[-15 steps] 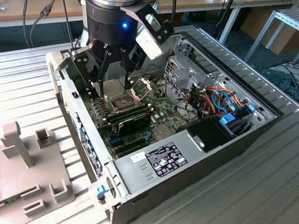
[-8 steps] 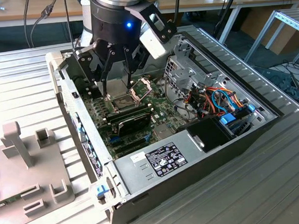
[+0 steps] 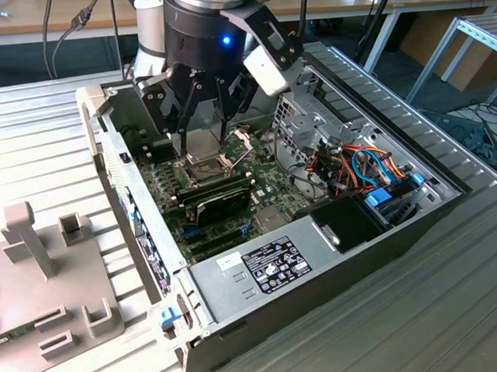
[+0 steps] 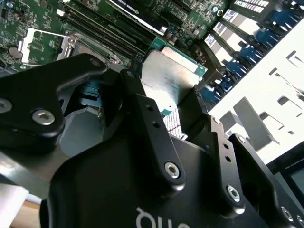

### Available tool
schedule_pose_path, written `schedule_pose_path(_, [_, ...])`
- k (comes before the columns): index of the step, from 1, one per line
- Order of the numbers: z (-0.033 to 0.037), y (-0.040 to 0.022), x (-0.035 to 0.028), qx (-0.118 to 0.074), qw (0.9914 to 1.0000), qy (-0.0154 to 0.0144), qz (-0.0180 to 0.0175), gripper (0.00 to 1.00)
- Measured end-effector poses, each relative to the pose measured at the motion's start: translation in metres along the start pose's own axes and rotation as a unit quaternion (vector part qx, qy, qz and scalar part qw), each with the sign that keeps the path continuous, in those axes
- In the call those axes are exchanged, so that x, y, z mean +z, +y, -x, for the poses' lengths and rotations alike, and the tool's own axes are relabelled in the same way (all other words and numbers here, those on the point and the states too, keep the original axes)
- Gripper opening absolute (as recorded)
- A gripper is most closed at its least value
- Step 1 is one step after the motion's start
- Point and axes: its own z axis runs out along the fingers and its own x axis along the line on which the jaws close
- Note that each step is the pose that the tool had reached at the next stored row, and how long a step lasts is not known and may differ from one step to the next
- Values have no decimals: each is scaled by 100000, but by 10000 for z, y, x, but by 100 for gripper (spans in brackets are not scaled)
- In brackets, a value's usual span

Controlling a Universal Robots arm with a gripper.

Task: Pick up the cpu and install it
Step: 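Pick up the cpu and move it towards the insertion slot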

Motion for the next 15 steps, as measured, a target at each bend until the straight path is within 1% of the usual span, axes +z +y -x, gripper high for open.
schedule_pose_path(2, [22, -1, 1, 1, 100000, -4, 2, 55])
schedule_pose_path(4, [63, -2, 3, 0, 100000, 0, 2, 55])
schedule_pose_path(10, [137, -4, 6, -2, 100000, -2, 4, 55])
schedule_pose_path(15, [219, -7, 10, -1, 100000, -3, 1, 55])
